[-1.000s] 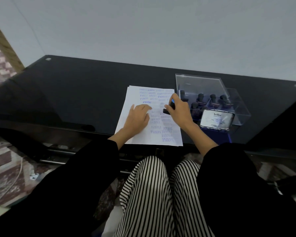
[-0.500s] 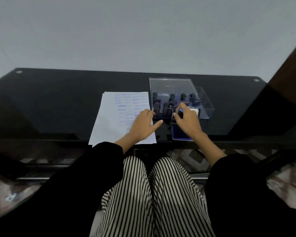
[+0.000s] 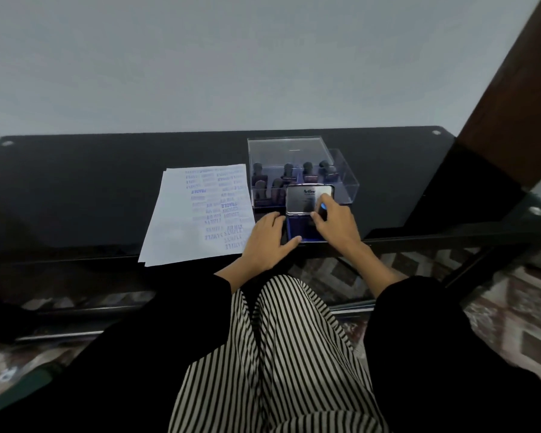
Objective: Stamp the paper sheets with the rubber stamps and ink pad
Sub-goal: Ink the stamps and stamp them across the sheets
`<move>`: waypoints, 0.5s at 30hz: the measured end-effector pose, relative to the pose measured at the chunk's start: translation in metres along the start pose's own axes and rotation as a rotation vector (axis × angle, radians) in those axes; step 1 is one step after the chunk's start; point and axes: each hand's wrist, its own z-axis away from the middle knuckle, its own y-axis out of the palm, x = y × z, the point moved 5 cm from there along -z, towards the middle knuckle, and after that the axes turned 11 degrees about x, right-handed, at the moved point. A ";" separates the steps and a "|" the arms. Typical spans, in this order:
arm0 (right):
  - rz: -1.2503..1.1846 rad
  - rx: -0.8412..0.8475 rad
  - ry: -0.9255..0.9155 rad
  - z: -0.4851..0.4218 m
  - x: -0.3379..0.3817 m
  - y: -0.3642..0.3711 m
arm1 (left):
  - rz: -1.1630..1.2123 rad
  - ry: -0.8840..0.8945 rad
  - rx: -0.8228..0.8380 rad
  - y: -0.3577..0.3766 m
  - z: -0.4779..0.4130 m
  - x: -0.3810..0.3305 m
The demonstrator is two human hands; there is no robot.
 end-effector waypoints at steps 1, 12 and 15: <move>0.004 0.002 -0.001 0.001 -0.001 0.001 | -0.012 0.010 0.004 0.002 -0.001 -0.003; 0.105 0.037 -0.029 -0.004 -0.001 0.011 | -0.093 0.024 -0.004 0.021 -0.006 -0.002; 0.111 0.018 -0.033 -0.004 0.001 0.011 | -0.106 0.023 -0.013 0.024 -0.007 0.000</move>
